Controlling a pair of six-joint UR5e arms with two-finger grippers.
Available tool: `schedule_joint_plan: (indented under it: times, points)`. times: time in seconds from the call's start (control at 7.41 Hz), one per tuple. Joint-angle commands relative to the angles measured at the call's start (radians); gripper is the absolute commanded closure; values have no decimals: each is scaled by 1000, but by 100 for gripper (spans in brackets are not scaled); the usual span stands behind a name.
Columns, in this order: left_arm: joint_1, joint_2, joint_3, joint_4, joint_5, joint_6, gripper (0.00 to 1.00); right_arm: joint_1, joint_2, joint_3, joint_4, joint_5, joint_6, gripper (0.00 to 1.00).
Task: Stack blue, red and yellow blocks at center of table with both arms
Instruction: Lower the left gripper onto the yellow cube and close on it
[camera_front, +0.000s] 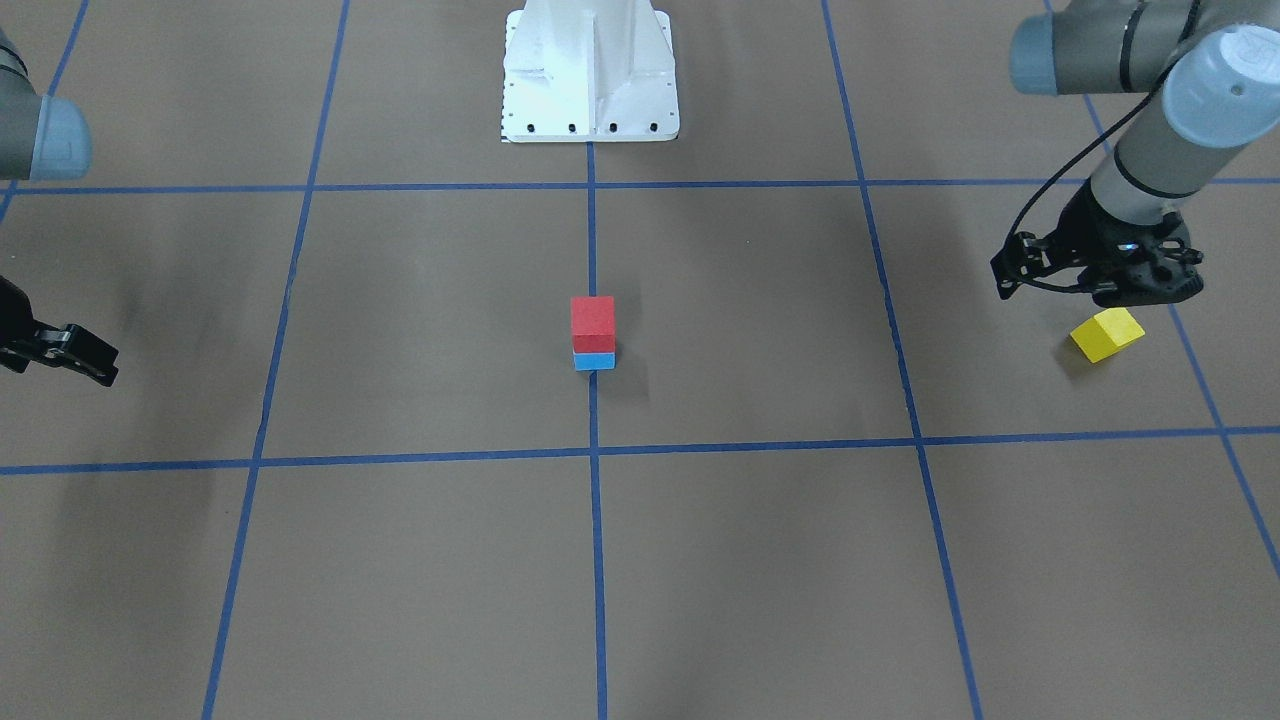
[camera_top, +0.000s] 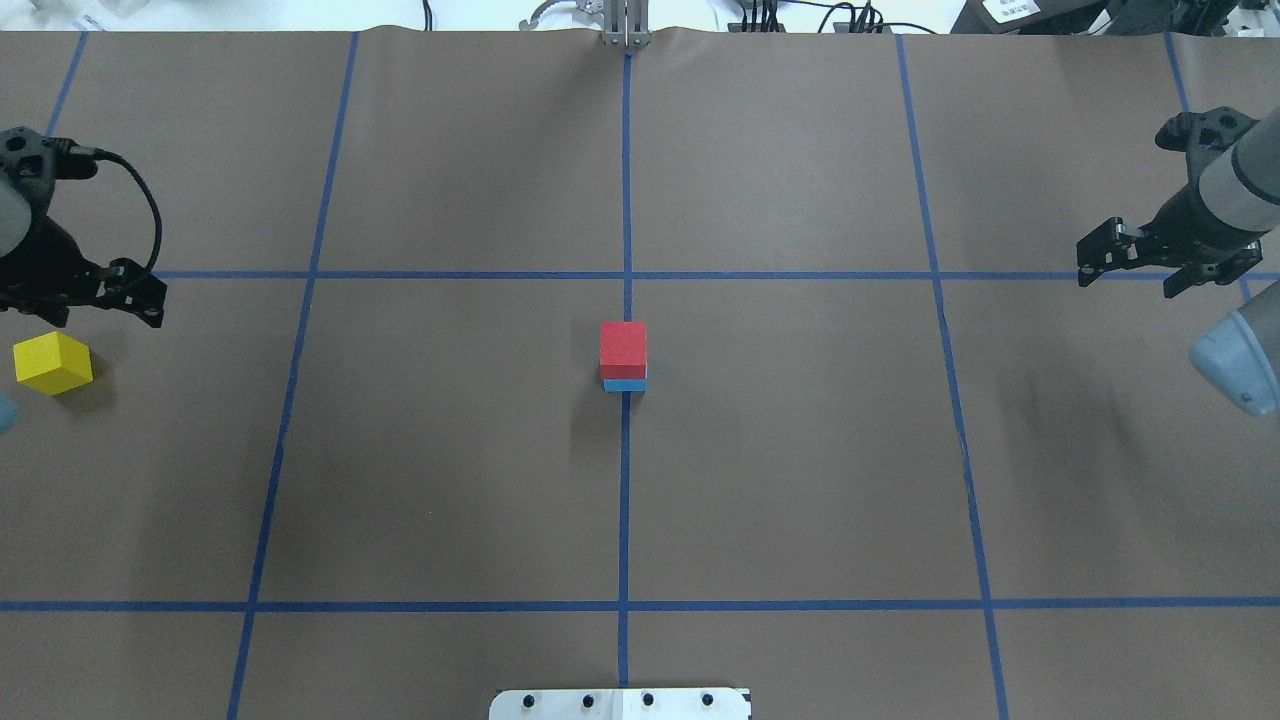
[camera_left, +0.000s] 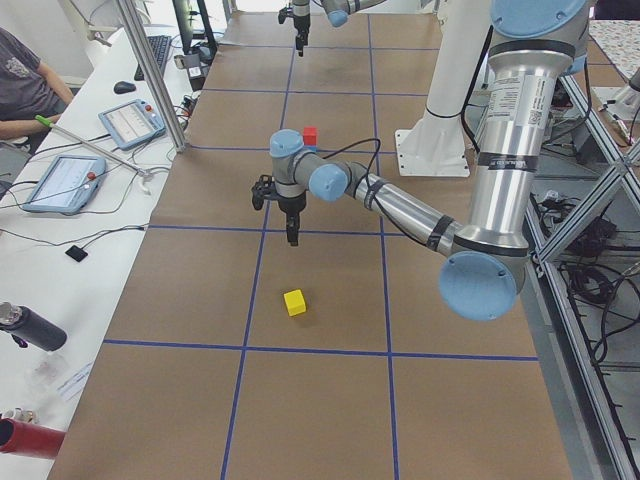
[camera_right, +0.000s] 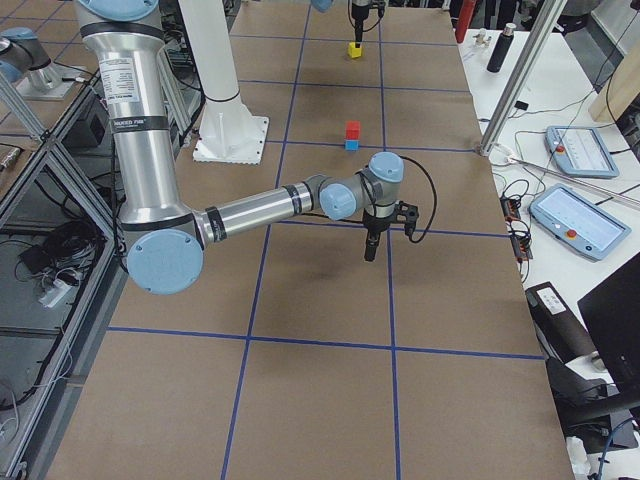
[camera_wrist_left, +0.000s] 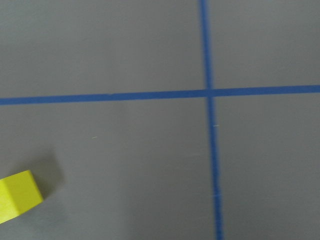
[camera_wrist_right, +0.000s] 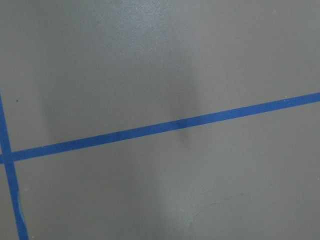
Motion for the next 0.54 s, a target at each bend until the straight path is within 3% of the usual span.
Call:
schedule_joint_plan:
  times: [0.0,0.4]
  points:
    - [-45,88,172,-300,-15,-53,0,-3,1,2,9,0,0,0]
    - [-47,90,254,-351,-15,-141,0,-5,1,5,15,0,1,0]
